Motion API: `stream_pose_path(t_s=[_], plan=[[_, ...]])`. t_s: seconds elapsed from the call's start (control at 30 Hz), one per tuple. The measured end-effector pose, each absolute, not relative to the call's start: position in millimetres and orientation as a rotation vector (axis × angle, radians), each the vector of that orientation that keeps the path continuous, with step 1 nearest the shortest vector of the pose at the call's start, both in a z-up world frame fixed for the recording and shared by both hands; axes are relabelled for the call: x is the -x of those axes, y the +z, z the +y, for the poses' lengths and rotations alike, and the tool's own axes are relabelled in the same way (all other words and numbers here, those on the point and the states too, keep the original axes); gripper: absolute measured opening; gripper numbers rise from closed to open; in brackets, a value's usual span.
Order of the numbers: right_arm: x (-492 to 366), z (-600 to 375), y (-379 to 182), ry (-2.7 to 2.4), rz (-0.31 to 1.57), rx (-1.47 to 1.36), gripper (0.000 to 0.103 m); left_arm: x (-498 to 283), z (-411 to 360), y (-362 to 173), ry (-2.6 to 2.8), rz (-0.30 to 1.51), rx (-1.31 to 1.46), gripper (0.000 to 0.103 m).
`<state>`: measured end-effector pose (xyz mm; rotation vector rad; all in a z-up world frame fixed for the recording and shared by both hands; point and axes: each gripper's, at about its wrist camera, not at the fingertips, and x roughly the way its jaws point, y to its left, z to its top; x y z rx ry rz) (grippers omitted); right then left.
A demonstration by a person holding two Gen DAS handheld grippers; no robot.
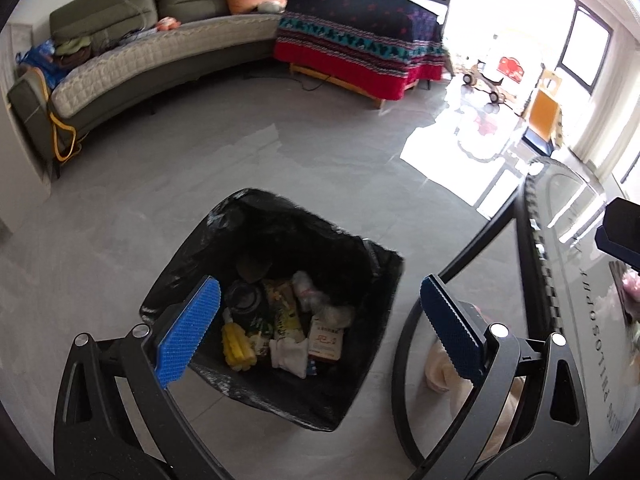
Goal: Collect trash
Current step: 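Move both open tools back over the table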
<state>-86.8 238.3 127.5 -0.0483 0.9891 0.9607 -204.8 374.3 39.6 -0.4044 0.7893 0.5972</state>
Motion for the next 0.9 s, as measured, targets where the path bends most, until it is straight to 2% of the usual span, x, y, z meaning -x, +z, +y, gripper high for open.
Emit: stream_pose_path(t_s=[0.47,0.9], plan=[[42.9,125.1,135.6,0.817,0.950,-0.087,0.079,133.6,270.8,75.2,0.365,0.771,0.272,0.097],[-5.7,-20.5,138.5,0.584,0.893,-0.180,0.079,58.7,160.6,84.5,0.123,0.775,0.224,0.097]])
